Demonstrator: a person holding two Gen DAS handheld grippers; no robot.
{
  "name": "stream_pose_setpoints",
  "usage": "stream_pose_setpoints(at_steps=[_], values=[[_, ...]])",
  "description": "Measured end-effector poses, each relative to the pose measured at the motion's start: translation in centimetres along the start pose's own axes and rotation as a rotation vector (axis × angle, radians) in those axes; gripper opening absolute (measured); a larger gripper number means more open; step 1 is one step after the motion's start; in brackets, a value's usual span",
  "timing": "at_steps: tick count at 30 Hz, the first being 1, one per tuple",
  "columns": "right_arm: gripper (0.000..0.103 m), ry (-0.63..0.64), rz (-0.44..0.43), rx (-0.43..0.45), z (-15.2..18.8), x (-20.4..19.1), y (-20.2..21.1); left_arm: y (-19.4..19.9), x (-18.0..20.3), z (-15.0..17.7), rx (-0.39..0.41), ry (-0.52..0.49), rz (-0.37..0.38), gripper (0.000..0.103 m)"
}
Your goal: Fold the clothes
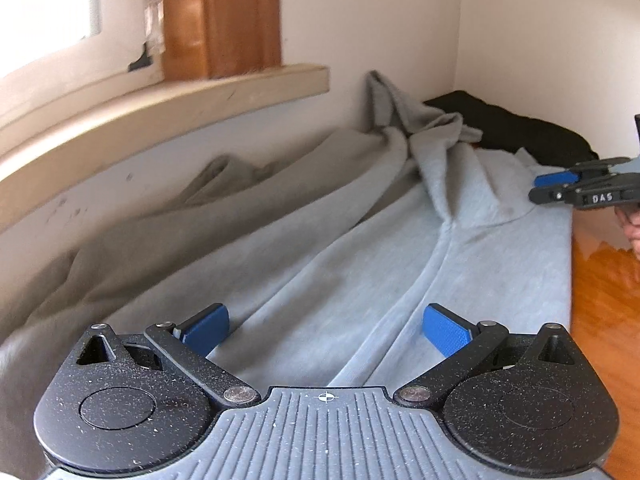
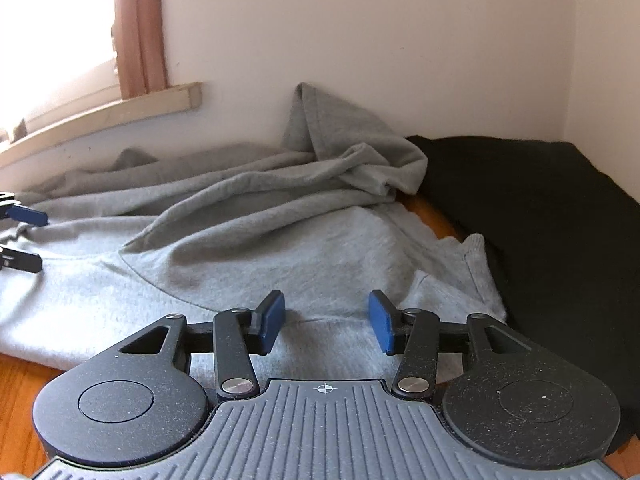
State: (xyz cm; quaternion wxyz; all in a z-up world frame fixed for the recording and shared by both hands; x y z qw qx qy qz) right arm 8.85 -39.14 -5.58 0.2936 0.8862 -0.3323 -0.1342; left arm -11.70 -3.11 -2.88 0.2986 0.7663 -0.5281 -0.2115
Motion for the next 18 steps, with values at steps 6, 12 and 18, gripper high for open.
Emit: stream_pose_setpoints(at_steps=[6,12,18], values=[[0.048,0.016,-0.012,-0.014,0.2,0.1,0.3,1.6,-0.3,1.4,0.030,0.033,0.018,0.103],[0.048,0.042,-0.015,-0.017,1.5,-0.3,2.3,3.3,-0.1,2.6,0.040,0.046,0.032,0.103],[0.048,0.046,-0.026,0.003,3.5,-0.5,4.8,4.4,0.1,3.6,0.039,0.047,0.042,0.103]])
Point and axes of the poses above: each gripper's, at about its wrist camera, not at the fingertips, and y roughly against the way its jaws point, x to its right, z to its underside, the point moved 3 cm from there along -y, roughly the way its jaws point, and after that the axes turned 4 degrees about -x, right-handed, at the moved point
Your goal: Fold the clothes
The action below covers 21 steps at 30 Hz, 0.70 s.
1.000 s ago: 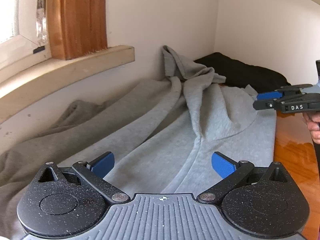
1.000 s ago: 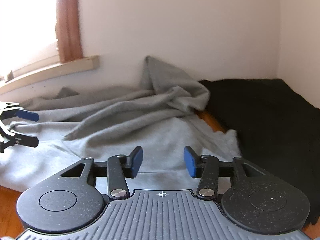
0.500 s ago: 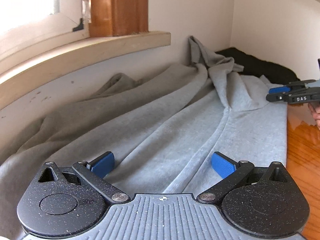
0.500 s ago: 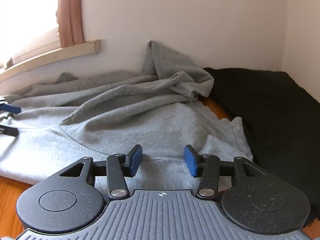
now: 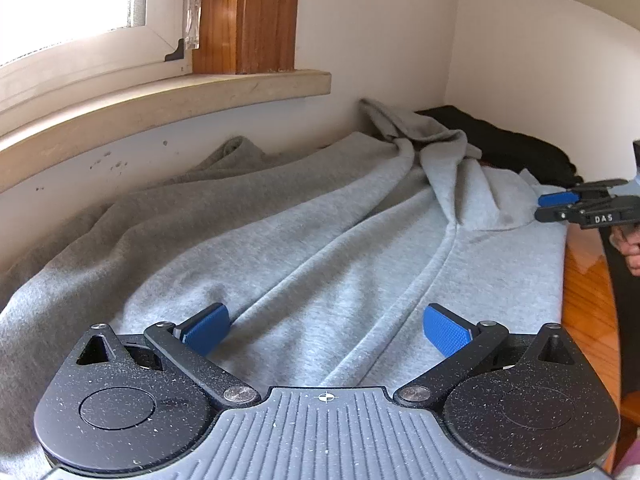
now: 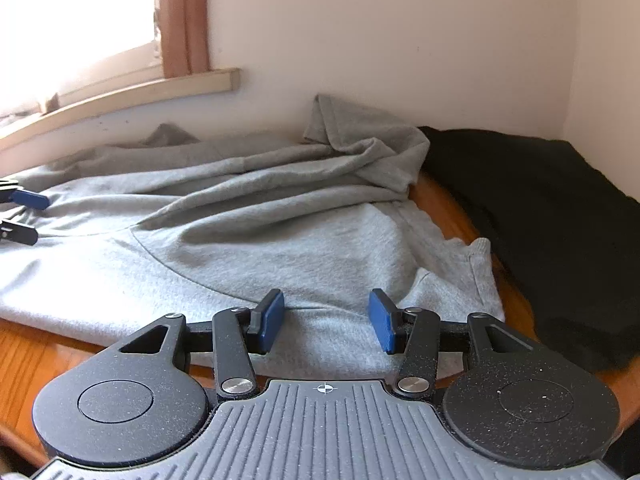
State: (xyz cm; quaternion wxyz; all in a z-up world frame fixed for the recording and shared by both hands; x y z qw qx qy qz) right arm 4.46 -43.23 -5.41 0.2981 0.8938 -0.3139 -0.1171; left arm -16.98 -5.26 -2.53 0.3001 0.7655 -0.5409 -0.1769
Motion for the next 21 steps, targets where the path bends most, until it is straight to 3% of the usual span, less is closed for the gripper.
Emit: stream_pose_setpoints(at_steps=[12,18,21], values=[[0.037,-0.109,0.080,0.023,-1.4,3.1,-0.6,-0.8,0.5,0.0,-0.041,-0.024,-0.027,0.103],[0.039,-0.021,0.048,0.041,-3.3,1.2,-2.2,-1.3,1.5,-0.2,-0.053,-0.056,-0.057,0.103],[0.040,-0.003,0.029,0.033,-3.6,1.1,-3.4,-2.1,2.0,-1.9,-0.051,-0.032,-0.031,0.103]])
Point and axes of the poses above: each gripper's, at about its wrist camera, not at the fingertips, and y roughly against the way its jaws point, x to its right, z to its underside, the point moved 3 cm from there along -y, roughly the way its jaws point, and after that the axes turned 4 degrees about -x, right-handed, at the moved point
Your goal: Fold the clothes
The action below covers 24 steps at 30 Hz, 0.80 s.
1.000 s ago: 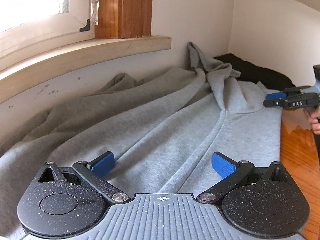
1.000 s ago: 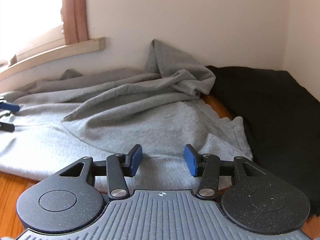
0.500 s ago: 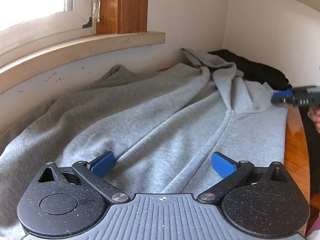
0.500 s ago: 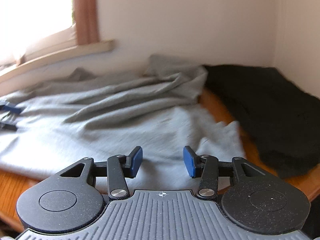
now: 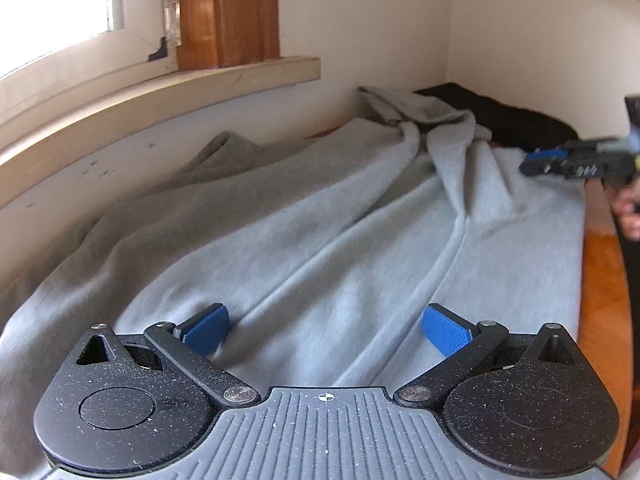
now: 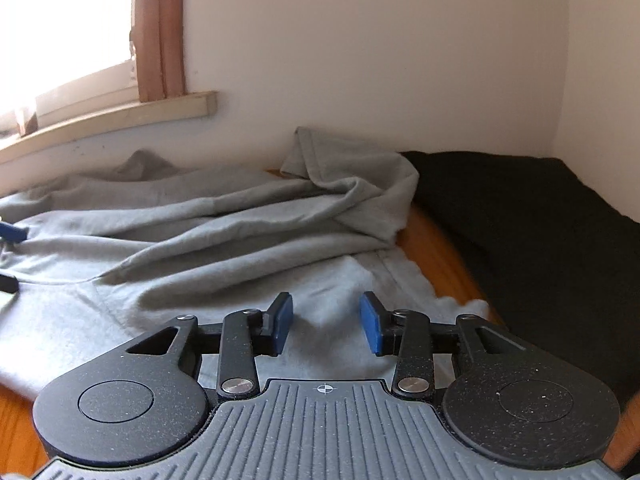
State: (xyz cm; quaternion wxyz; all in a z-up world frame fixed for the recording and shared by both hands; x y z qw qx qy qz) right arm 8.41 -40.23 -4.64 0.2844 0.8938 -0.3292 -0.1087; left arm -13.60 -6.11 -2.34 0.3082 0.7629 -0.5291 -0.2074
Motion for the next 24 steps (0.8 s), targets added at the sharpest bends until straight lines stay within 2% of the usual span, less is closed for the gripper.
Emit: stream_pose_setpoints(at_steps=[1,2,6,8,9,10,13,17,22,23,24], values=[[0.041,0.005,-0.006,-0.002,-0.1,0.0,-0.4,-0.4,0.4,-1.1,0.004,0.004,0.014,0.103],[0.047,0.006,-0.013,-0.005,-0.1,0.0,-0.6,-1.0,0.9,-2.3,0.010,0.004,0.029,0.103],[0.048,0.004,-0.042,-0.019,0.1,0.3,-1.3,-3.3,3.3,-7.5,0.035,0.002,0.083,0.097],[0.048,0.017,-0.034,-0.017,0.1,0.1,-1.2,-5.2,4.8,-10.4,0.046,-0.002,0.105,0.089],[0.048,0.022,-0.028,-0.016,0.2,-0.1,-1.2,-6.2,5.5,-11.8,0.052,0.000,0.115,0.079],[0.048,0.026,-0.023,-0.015,0.2,-0.2,-1.2,-7.4,6.0,-13.1,0.056,0.008,0.125,0.074],[0.048,0.020,-0.034,-0.017,0.1,-0.1,-1.2,-11.0,7.5,-16.8,0.058,0.037,0.149,0.074],[0.049,0.014,-0.039,-0.016,0.0,0.0,-1.2,-16.1,9.2,-20.8,0.021,0.042,0.133,0.079],[0.049,0.017,-0.040,-0.014,0.0,0.1,-1.3,-21.2,10.0,-23.0,-0.040,0.076,0.100,0.078],[0.049,0.014,-0.044,-0.014,-0.1,0.2,-1.3,-21.7,10.2,-23.1,-0.040,0.070,0.082,0.077],[0.049,0.011,-0.047,-0.014,-0.1,0.2,-1.3,-22.1,10.3,-23.2,-0.033,0.061,0.059,0.071]])
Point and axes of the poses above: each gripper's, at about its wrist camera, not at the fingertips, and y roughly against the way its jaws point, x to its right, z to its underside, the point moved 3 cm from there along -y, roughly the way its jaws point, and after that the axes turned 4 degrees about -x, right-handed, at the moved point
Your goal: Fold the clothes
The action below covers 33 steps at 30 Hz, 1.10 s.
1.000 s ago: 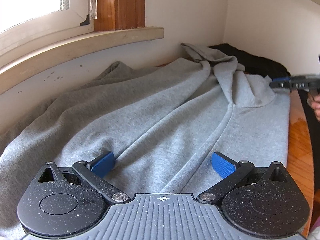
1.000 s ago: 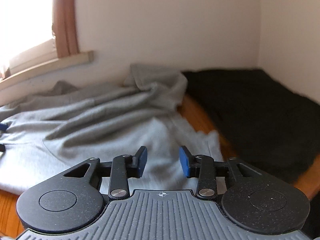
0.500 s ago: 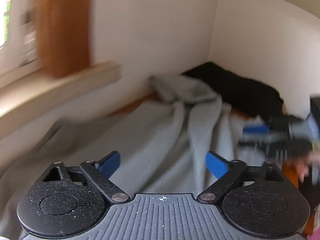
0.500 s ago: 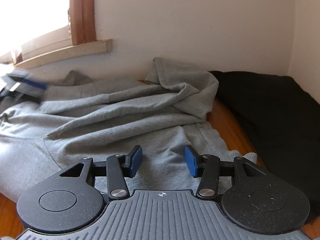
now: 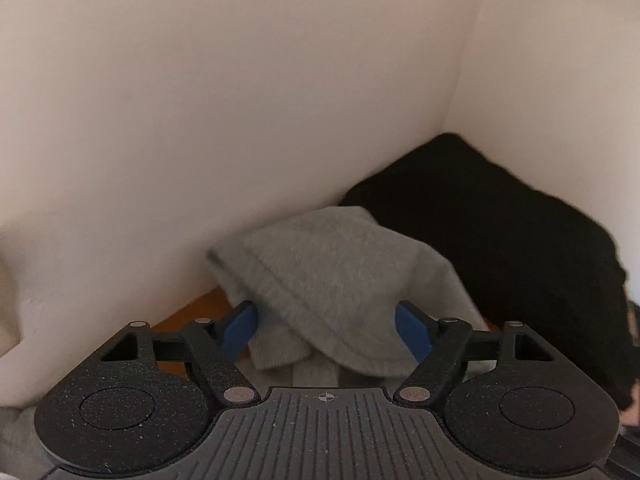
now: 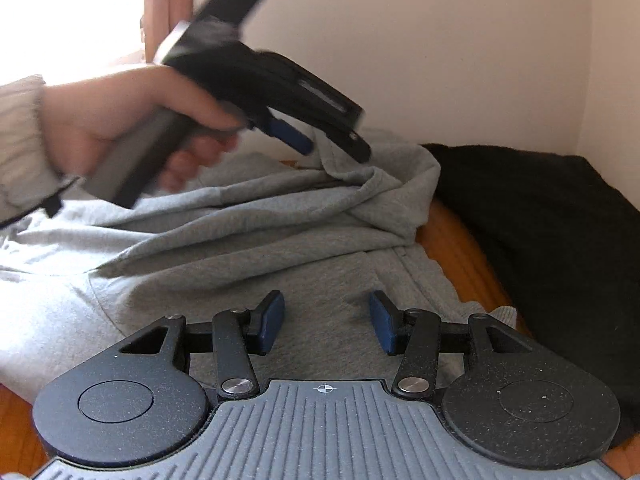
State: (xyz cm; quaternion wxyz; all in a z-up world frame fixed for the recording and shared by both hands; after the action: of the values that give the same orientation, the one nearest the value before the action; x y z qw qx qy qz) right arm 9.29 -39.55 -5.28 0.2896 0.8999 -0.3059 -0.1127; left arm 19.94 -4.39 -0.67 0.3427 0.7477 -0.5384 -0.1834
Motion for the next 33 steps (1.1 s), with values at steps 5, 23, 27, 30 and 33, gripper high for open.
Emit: stream_pose_setpoints(at_steps=[5,23,27,30,33], values=[[0.049,0.003,0.001,0.001,-0.2,0.0,0.1,1.2,0.4,-0.1,0.067,-0.063,-0.018,0.020],[0.048,-0.067,0.057,0.017,-0.7,0.8,0.6,24.9,-1.8,8.9,0.270,-0.264,0.030,0.019],[0.048,-0.137,0.101,0.049,-1.6,1.6,1.2,25.5,-2.9,13.7,0.199,-0.272,0.023,0.020],[0.048,-0.183,0.164,0.082,-2.4,1.9,1.3,25.1,-3.7,16.2,0.140,-0.267,0.025,0.021],[0.048,-0.206,0.125,0.074,-2.7,1.3,0.7,25.5,-4.5,18.1,0.109,-0.257,0.027,0.025]])
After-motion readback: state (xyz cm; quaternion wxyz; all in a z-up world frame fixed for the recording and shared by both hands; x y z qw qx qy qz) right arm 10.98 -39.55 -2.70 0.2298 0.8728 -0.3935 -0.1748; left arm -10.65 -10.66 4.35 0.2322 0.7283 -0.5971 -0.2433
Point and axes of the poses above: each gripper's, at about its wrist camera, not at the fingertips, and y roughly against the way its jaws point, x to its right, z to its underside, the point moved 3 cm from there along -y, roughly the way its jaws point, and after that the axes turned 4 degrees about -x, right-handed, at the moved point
